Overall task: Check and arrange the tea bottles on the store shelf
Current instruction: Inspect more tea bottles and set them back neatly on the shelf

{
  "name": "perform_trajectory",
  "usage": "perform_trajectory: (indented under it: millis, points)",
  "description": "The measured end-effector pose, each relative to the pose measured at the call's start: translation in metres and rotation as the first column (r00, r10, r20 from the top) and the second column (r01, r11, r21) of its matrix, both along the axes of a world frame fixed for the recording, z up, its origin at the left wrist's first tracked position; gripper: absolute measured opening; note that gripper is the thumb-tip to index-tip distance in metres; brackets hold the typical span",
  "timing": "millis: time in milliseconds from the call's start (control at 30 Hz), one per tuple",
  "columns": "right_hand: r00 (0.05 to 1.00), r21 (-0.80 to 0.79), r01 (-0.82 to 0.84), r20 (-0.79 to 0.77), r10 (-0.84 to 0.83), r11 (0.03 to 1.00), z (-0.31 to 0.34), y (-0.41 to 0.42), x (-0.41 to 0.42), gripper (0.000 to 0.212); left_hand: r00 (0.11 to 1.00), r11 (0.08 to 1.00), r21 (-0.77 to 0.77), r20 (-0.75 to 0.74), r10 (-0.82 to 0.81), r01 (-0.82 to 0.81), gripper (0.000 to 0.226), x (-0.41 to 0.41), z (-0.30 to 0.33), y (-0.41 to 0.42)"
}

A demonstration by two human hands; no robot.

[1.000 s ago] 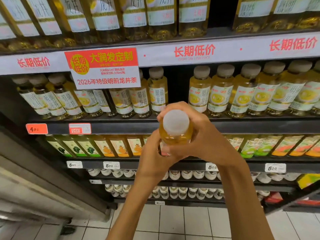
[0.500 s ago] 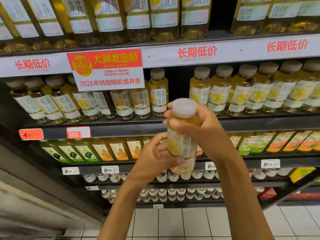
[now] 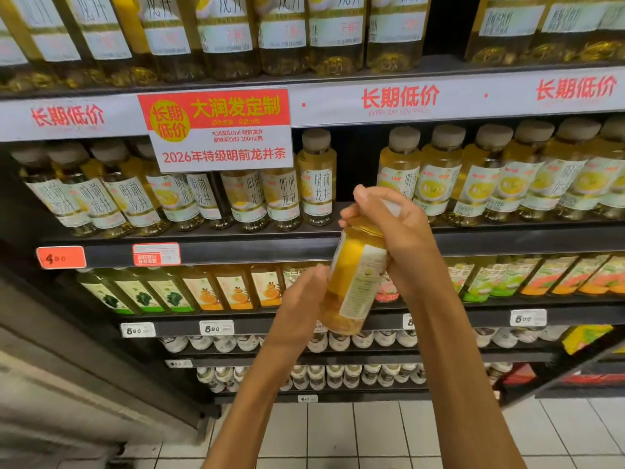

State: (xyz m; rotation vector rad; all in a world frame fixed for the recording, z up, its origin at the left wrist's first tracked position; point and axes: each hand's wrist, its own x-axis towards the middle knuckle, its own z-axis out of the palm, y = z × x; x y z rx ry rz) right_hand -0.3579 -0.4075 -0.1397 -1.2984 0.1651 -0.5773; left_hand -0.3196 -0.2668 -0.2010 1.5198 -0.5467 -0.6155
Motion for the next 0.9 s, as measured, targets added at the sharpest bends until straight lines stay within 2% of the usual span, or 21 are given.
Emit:
perform_trajectory:
  millis: [67,133,200,267,333,400,500,567,600,667,733,767,833,900]
  points:
    - [1.0,0.018,0.005,-0.01,-0.005,1.0,-0.002,0.001,0.001,0.027,0.999,0.998,-0.057,0.047,-0.01,0.012,0.067,-0.002,0.006,-0.005]
    - [0.996,0.106,-0.085,-0.017,0.087,0.991,-0.001,-0.001,0.002,0.034,0.998,0.993,-0.099,0.012,-0.068,0.069,0.069,-0.005,0.007,-0.008]
    - [0.982,0.19,-0.178,-0.022,0.185,0.966,0.001,-0.001,0.003,0.04,0.976,0.977,-0.165,-0.148,-0.163,0.138,0.066,-0.008,0.007,-0.006]
    - [0.966,0.34,-0.238,-0.009,0.257,0.91,-0.001,0.002,0.005,0.043,0.909,0.953,-0.227,-0.318,-0.268,0.202,0.071,-0.008,0.008,-0.001]
    - [0.964,0.416,-0.244,0.01,0.264,0.876,-0.004,0.004,0.006,0.039,0.879,0.941,-0.22,-0.351,-0.324,0.258,0.072,-0.006,0.008,0.003]
    - [0.981,0.346,-0.18,-0.011,0.196,0.921,-0.004,0.003,0.005,0.031,0.914,0.963,-0.148,-0.312,-0.26,0.223,0.07,-0.005,0.009,0.003]
    - [0.995,0.159,-0.063,-0.066,0.074,0.985,-0.006,0.002,0.003,0.019,0.985,0.992,0.011,-0.121,-0.123,0.126,0.066,-0.005,0.014,0.001]
    - [0.993,0.132,-0.058,-0.092,0.07,0.99,-0.007,0.002,0.002,0.019,0.993,0.996,0.016,-0.079,-0.085,0.086,0.067,-0.007,0.016,-0.002]
    - [0.991,0.139,-0.081,-0.098,0.095,0.987,-0.007,0.001,0.002,0.023,0.992,0.997,-0.012,-0.109,-0.071,0.07,0.067,-0.008,0.015,-0.003]
    - [0.982,0.159,-0.148,-0.094,0.164,0.976,-0.004,-0.001,0.002,0.03,0.94,0.986,-0.127,-0.311,-0.139,0.104,0.071,-0.007,0.014,-0.003]
    - [0.968,0.231,-0.224,-0.058,0.243,0.947,-0.002,-0.003,0.003,0.034,0.803,0.934,-0.297,-0.495,-0.331,0.202,0.072,-0.007,0.016,0.0]
    - [0.958,0.299,-0.267,-0.022,0.286,0.916,-0.003,-0.002,0.003,0.036,0.748,0.908,-0.346,-0.533,-0.396,0.235,0.072,-0.007,0.016,0.002]
    - [0.953,0.382,-0.29,0.033,0.301,0.877,-0.006,-0.002,0.004,0.034,0.762,0.916,-0.307,-0.517,-0.388,0.259,0.074,-0.006,0.013,0.0]
    - [0.972,0.324,-0.223,0.004,0.235,0.919,-0.009,-0.004,0.004,0.029,0.886,0.974,-0.136,-0.407,-0.223,0.183,0.069,-0.006,0.01,-0.002]
